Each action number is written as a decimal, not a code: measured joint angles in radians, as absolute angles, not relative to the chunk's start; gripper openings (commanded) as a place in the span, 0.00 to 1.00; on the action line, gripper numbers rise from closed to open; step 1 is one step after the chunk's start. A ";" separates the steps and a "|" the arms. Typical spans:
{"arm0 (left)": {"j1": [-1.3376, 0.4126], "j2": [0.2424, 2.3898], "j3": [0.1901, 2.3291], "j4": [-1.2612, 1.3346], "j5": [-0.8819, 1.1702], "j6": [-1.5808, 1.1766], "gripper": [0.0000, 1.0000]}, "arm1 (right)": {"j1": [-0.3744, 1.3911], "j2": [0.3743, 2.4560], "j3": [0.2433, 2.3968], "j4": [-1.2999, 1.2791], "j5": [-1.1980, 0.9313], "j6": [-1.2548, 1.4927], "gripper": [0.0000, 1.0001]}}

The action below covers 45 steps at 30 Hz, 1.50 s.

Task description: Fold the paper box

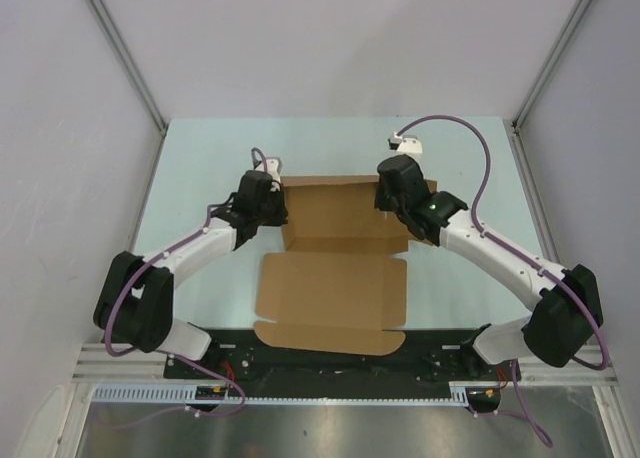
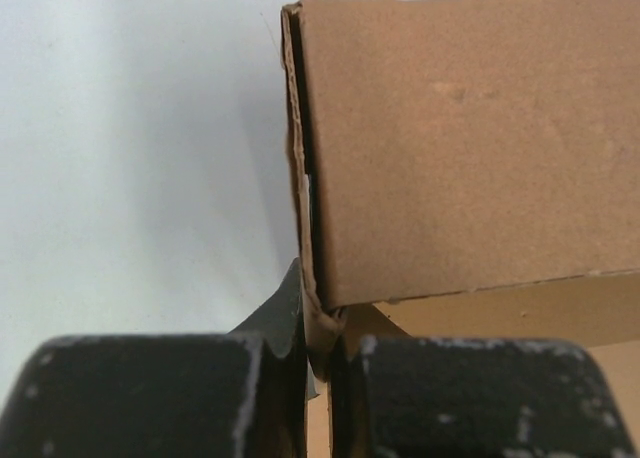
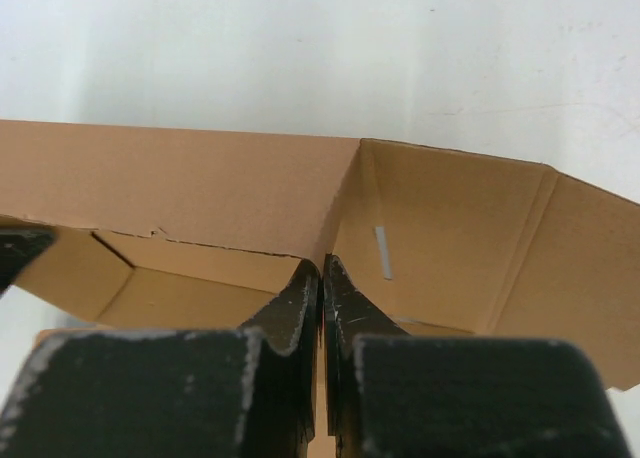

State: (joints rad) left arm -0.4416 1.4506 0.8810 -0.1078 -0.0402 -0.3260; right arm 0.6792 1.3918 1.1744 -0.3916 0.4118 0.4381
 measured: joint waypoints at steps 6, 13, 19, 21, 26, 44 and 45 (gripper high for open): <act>-0.435 1.425 0.872 -0.053 -0.047 -0.362 0.00 | 0.702 1.389 1.173 -0.372 0.393 0.493 0.50; -0.436 1.348 0.876 0.017 -0.034 -0.387 0.00 | 0.714 1.301 1.159 -0.403 0.406 0.481 0.68; -0.436 1.345 0.916 0.006 -0.047 -0.392 0.00 | 0.732 1.145 1.174 -0.437 0.463 0.436 0.68; -0.436 1.348 0.936 -0.007 -0.059 -0.392 0.00 | 0.744 1.105 1.186 -0.448 0.477 0.421 0.68; -0.436 1.361 0.971 -0.034 -0.097 -0.399 0.00 | 0.748 0.978 1.193 -0.484 0.545 0.407 0.68; -0.402 1.282 0.975 -0.075 -0.118 -0.471 0.00 | 0.317 0.722 0.791 -0.351 0.174 0.604 0.63; -0.402 1.272 0.975 -0.075 -0.114 -0.472 0.00 | 0.311 0.730 0.769 -0.336 0.144 0.620 0.63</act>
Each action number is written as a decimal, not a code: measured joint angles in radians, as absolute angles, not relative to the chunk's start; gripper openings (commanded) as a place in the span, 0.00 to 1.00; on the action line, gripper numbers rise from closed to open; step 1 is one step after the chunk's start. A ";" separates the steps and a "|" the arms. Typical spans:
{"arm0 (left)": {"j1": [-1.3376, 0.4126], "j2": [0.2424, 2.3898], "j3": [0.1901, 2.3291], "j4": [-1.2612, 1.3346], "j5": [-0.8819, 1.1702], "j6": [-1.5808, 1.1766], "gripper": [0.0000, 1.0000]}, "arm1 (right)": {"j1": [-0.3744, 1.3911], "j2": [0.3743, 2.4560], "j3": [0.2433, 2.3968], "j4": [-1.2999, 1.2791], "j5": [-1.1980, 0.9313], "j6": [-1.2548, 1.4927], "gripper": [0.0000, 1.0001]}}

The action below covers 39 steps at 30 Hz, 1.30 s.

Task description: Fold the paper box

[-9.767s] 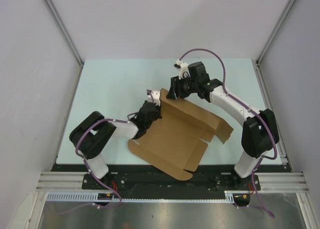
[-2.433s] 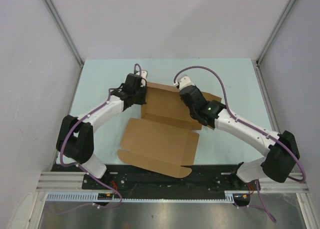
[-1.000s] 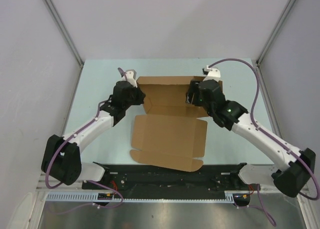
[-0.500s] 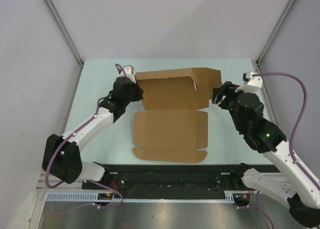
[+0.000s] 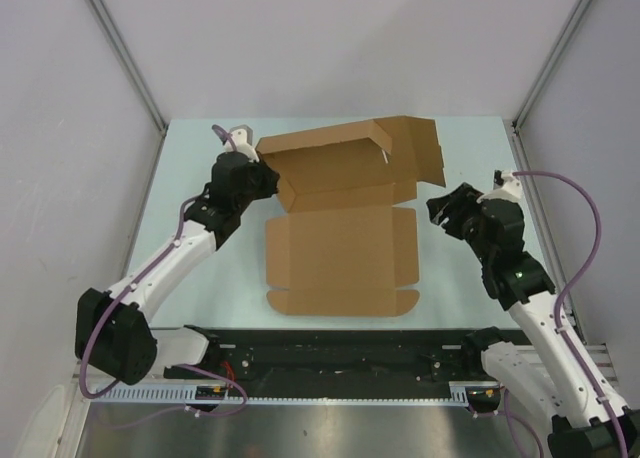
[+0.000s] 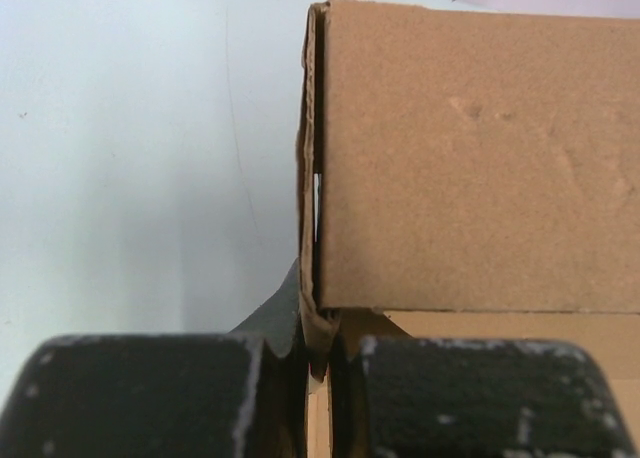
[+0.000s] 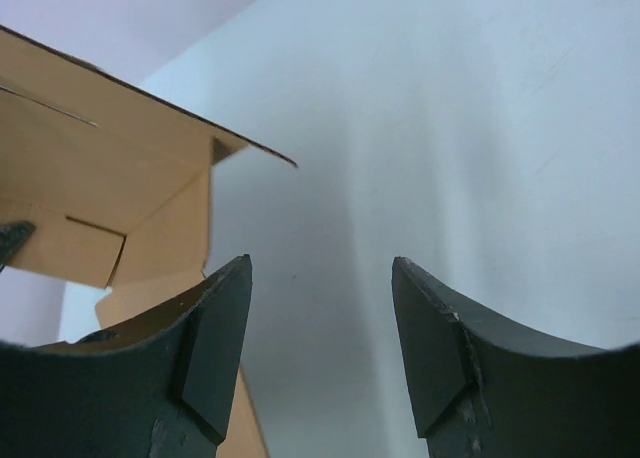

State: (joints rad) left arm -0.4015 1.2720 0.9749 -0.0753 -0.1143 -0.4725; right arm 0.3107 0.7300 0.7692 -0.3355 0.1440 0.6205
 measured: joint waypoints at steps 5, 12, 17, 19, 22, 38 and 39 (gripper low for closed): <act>-0.400 1.234 0.975 -0.078 -0.088 -0.480 0.00 | 0.298 0.741 0.688 -0.265 0.031 0.674 0.63; -0.396 1.217 0.975 -0.081 -0.066 -0.482 0.00 | 0.267 0.723 0.683 -0.183 -0.042 0.677 0.62; -0.396 1.212 0.974 -0.082 -0.047 -0.495 0.00 | 0.248 0.706 0.596 -0.050 -0.111 0.712 0.62; -0.395 1.210 0.974 -0.083 -0.044 -0.498 0.00 | 0.244 0.709 0.569 -0.015 -0.138 0.731 0.61; -0.395 1.210 0.974 -0.083 -0.038 -0.500 0.00 | 0.241 0.714 0.538 0.052 -0.176 0.761 0.61; -0.394 1.210 0.945 -0.077 0.000 -0.521 0.00 | 0.218 0.686 0.506 0.246 -0.262 0.838 0.60; -0.394 1.210 0.942 -0.076 0.005 -0.524 0.00 | 0.218 0.694 0.505 0.253 -0.265 0.838 0.60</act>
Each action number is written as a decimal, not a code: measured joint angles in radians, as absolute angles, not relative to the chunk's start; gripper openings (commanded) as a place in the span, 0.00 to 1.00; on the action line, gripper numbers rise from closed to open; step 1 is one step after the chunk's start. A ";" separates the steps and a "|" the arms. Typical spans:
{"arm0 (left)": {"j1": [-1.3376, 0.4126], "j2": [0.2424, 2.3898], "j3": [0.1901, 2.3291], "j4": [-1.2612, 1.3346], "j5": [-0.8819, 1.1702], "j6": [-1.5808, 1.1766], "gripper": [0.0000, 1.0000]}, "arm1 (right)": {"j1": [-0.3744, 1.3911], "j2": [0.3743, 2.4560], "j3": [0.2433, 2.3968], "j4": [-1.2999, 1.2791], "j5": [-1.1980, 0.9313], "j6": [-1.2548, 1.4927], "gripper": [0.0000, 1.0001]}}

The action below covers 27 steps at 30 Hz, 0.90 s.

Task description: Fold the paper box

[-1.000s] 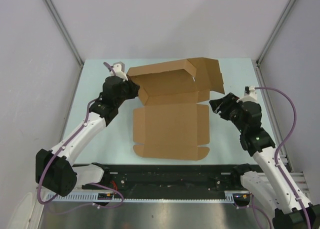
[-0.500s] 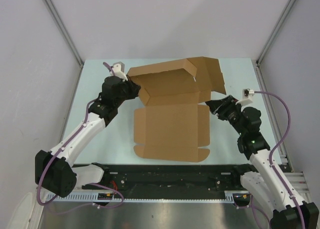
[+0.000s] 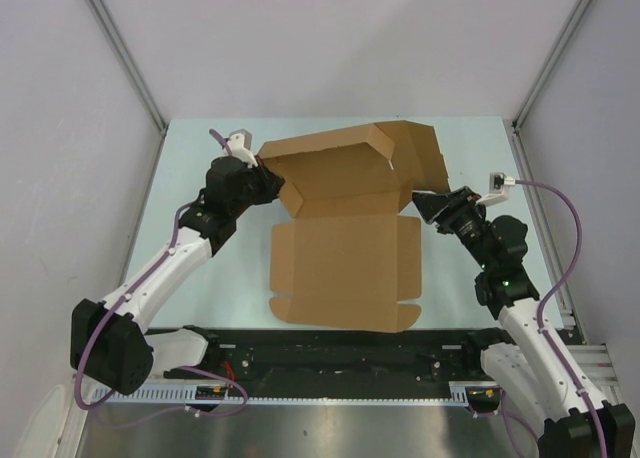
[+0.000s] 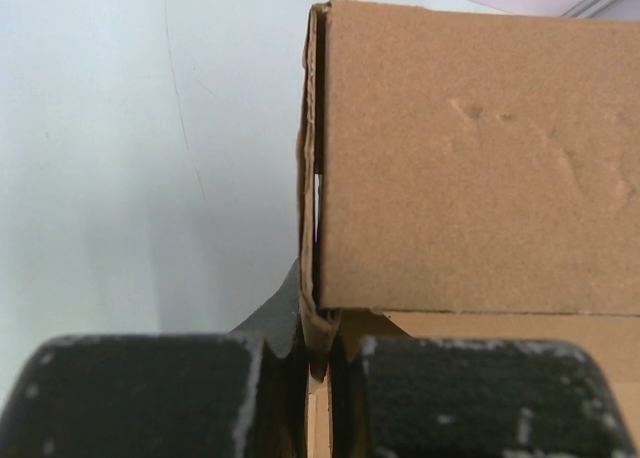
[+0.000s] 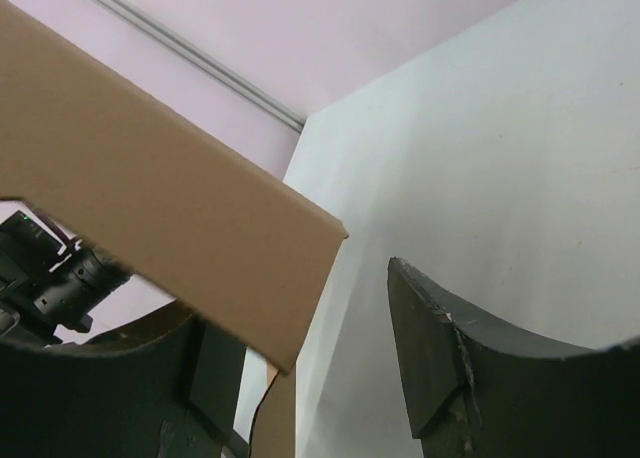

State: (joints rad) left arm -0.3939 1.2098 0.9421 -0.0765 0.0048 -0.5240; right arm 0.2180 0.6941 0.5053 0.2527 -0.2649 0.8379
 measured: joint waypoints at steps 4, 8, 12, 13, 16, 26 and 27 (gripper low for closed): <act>-0.394 1.210 0.924 -0.067 0.020 -0.540 0.00 | 0.221 0.738 0.505 0.268 -0.275 0.838 0.56; -0.394 1.210 0.909 -0.058 0.036 -0.558 0.00 | 0.244 0.769 0.505 0.268 -0.270 0.836 0.54; -0.393 1.210 0.904 -0.045 0.038 -0.561 0.00 | 0.268 0.788 0.505 0.276 -0.265 0.834 0.54; -0.393 1.210 0.902 -0.043 0.038 -0.561 0.00 | 0.271 0.794 0.505 0.282 -0.261 0.834 0.54; -0.393 1.210 0.902 -0.038 0.038 -0.561 0.00 | 0.283 0.811 0.505 0.298 -0.252 0.833 0.51; -0.392 1.210 0.899 -0.039 0.011 -0.561 0.00 | 0.382 0.882 0.596 0.185 -0.156 0.735 0.59; -0.392 1.210 0.899 -0.039 0.010 -0.561 0.00 | 0.389 0.874 0.611 0.160 -0.142 0.720 0.61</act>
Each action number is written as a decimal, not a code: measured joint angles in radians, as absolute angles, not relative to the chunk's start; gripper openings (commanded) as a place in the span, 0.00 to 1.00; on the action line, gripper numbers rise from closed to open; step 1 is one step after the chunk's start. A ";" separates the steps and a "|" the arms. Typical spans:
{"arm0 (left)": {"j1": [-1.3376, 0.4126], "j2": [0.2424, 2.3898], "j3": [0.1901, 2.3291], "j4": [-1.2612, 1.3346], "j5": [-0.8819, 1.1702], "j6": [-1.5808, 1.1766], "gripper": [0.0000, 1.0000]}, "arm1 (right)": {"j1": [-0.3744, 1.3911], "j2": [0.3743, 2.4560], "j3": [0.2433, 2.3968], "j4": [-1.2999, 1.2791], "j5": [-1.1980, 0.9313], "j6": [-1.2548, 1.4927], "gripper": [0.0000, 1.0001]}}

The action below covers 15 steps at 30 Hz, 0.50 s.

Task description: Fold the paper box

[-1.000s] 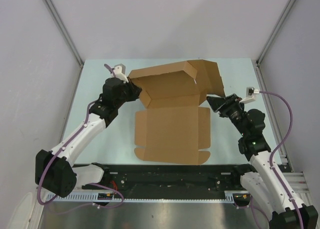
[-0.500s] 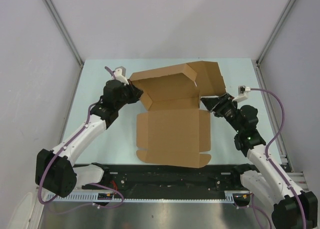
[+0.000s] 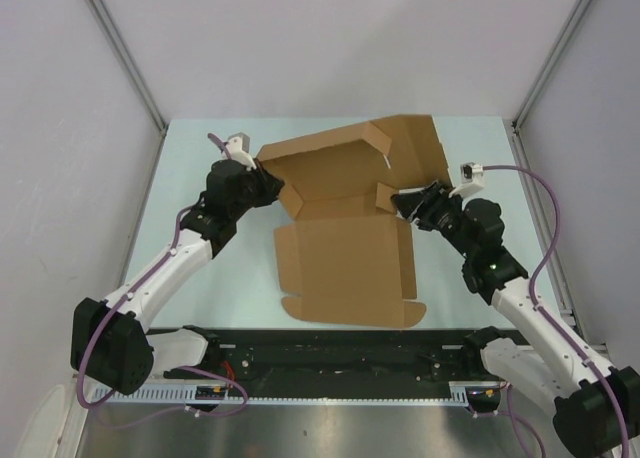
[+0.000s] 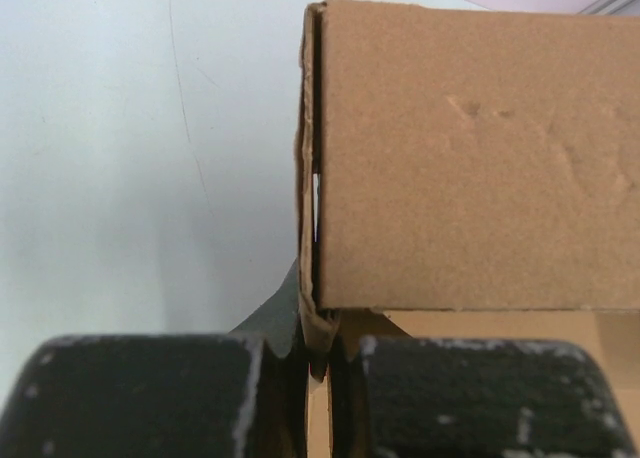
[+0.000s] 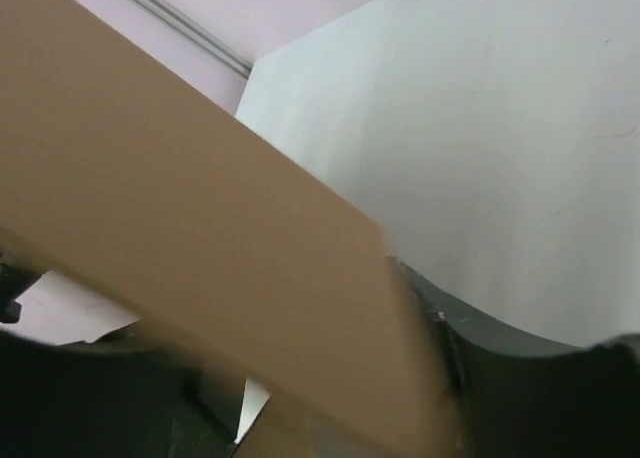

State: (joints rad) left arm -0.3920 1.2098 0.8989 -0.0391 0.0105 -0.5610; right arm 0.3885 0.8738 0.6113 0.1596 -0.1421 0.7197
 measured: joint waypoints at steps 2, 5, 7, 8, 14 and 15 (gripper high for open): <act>-0.393 1.210 0.899 -0.038 0.013 -0.560 0.00 | 0.395 0.848 0.634 0.109 -0.121 0.691 0.64; -0.401 1.210 0.900 -0.039 0.015 -0.560 0.00 | 0.400 0.793 0.674 0.006 -0.090 0.636 0.66; -0.403 1.210 0.900 -0.041 0.015 -0.559 0.00 | 0.400 0.764 0.715 -0.058 -0.067 0.601 0.67; -0.403 1.210 0.902 -0.044 0.014 -0.559 0.00 | 0.401 0.753 0.748 -0.097 -0.049 0.582 0.67; -0.403 1.210 0.914 -0.047 0.011 -0.561 0.00 | 0.417 0.732 0.893 -0.223 0.060 0.463 0.68; -0.403 1.210 0.915 -0.048 0.011 -0.560 0.00 | 0.424 0.732 0.908 -0.236 0.079 0.442 0.68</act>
